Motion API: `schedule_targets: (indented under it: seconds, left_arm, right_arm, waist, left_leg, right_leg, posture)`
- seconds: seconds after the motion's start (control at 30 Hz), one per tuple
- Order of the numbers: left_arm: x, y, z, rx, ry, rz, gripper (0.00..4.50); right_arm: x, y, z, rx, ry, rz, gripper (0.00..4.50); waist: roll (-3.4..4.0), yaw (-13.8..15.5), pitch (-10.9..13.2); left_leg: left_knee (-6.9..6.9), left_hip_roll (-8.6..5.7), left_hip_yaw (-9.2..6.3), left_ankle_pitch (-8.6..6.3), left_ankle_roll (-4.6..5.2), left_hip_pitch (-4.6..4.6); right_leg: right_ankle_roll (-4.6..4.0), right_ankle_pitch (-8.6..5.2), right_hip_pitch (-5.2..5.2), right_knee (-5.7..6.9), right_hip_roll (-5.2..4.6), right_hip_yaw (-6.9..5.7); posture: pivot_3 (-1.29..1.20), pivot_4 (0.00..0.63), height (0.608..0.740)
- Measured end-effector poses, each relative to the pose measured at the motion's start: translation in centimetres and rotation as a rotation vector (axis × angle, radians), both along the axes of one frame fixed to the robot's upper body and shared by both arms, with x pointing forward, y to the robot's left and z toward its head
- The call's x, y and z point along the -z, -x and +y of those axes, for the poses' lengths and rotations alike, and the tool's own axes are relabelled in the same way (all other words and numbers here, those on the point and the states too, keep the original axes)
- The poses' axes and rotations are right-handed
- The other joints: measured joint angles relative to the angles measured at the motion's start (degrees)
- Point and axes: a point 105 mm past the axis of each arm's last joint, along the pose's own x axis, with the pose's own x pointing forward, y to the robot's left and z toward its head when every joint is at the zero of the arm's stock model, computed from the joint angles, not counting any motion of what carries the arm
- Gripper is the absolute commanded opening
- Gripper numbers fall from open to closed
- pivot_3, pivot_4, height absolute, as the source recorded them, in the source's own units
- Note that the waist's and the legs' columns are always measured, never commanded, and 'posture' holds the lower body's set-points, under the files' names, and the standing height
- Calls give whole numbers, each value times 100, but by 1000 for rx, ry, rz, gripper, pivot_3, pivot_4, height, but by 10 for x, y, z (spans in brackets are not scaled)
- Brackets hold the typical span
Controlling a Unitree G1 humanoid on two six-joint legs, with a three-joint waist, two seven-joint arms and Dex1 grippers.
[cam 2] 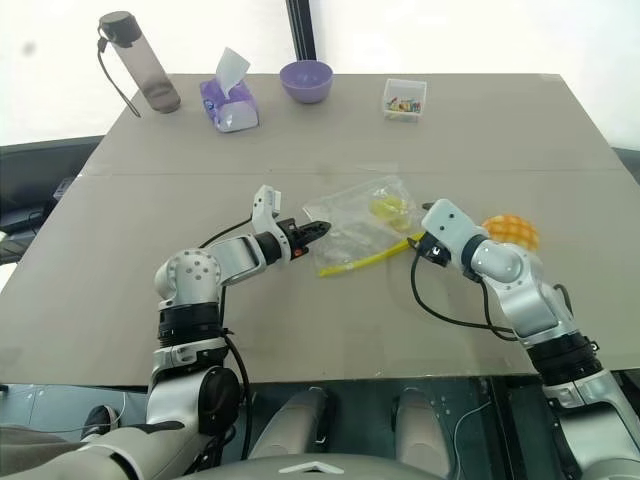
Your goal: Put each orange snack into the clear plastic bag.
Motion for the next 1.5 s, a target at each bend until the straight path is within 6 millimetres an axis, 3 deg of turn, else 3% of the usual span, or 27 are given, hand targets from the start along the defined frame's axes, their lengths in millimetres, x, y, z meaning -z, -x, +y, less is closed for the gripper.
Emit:
schedule_targets:
  seconds: [0.23,0.7,0.8,1.0,1.37,1.5]
  left_arm:
    - [1,-2,6,-29,10,9,118]
    - [-20,7,-9,58,105,-10,118]
    - [-27,12,-12,87,121,-25,0]
    - [-29,13,-8,98,113,-26,0]
    - [-16,16,-1,105,32,-24,0]
    - [-9,17,2,100,-24,-53,1671]
  right_arm:
    - [7,12,-3,-69,50,45,3603]
    - [5,4,0,-40,42,-8,3603]
    - [4,3,2,-36,31,-19,2863]
    - [1,0,2,-27,25,-49,210]
    - [-12,-6,5,-28,10,-104,65]
    - [-27,-12,5,-8,-7,-145,0]
  waist:
    - [0,0,0]
    - [-1,-3,1]
    - [-1,-7,0]
    - [-1,-8,0]
    - [0,-14,1]
    - [0,-7,1]
  left_leg:
    - [0,0,2,0,0,0]
    - [0,0,0,0,-1,1]
    - [0,0,1,0,-1,2]
    - [0,0,2,1,-1,2]
    - [-1,0,4,1,-2,3]
    - [-3,1,3,1,-2,3]
  right_leg:
    - [0,0,0,0,0,1]
    - [0,0,0,1,0,2]
    - [0,0,0,1,0,3]
    - [0,0,0,1,0,3]
    - [-1,0,-1,1,0,6]
    - [-1,0,-1,1,1,7]
  posture:
    - [0,150,740]
    - [0,150,740]
    - [0,150,740]
    - [0,150,740]
    - [0,150,740]
    - [0,150,740]
